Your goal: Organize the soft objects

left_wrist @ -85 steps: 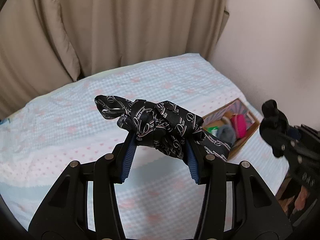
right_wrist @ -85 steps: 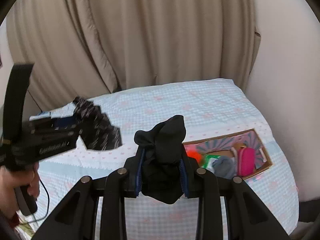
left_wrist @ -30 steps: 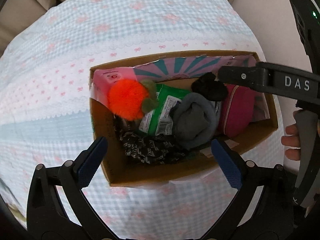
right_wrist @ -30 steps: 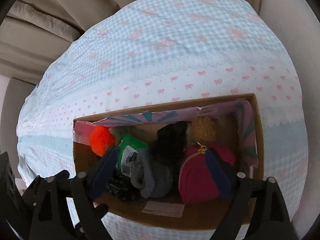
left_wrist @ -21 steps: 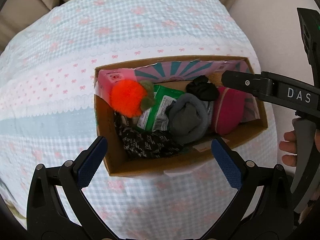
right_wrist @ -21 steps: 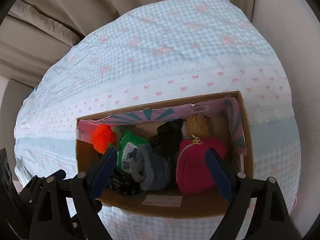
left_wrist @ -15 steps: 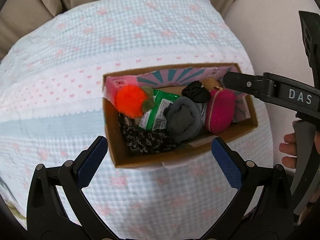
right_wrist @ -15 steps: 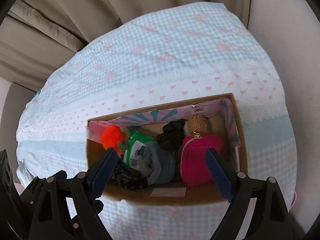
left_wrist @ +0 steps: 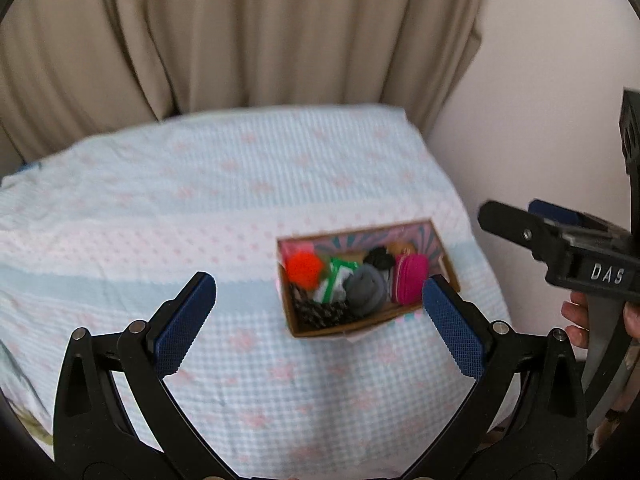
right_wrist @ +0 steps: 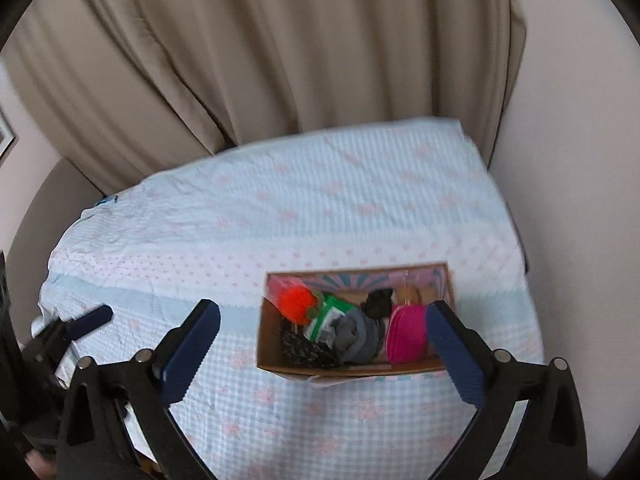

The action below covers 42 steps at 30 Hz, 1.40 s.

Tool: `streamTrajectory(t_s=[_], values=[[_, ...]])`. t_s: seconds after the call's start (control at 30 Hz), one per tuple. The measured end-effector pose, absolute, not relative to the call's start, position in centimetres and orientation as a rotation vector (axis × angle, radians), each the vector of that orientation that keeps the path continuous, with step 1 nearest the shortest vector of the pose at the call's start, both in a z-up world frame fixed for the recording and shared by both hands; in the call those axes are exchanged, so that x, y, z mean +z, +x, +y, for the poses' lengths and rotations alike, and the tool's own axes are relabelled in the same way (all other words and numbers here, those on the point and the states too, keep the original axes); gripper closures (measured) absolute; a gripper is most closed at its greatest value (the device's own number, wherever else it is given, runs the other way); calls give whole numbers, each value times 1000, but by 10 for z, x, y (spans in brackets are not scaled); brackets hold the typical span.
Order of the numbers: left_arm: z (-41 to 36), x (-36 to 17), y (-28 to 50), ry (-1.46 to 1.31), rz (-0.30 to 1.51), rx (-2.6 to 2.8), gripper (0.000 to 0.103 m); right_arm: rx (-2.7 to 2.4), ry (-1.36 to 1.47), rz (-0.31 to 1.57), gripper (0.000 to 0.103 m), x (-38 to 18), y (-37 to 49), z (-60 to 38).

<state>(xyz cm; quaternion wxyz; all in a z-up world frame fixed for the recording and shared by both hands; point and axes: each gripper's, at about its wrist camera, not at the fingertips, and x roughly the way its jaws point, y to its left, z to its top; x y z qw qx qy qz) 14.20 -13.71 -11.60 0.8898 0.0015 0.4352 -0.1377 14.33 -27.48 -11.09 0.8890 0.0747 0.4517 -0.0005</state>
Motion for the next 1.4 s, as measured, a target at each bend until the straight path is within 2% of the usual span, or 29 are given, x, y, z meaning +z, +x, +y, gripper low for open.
streamTrajectory(t_s=[0.3, 0.5, 0.93, 1.4], values=[[-61, -25, 75, -61, 640, -227, 0, -70, 43, 687, 1, -24, 62, -211], [-38, 11, 38, -22, 508, -180, 0, -82, 22, 572, 1, 4, 27, -180], [-30, 17, 9, -12, 445, -157, 0, -93, -5, 488, 1, 8, 1, -160], [-33, 16, 19, -12, 437, -155, 0, -96, -15, 473, 1, 6, 7, -165]])
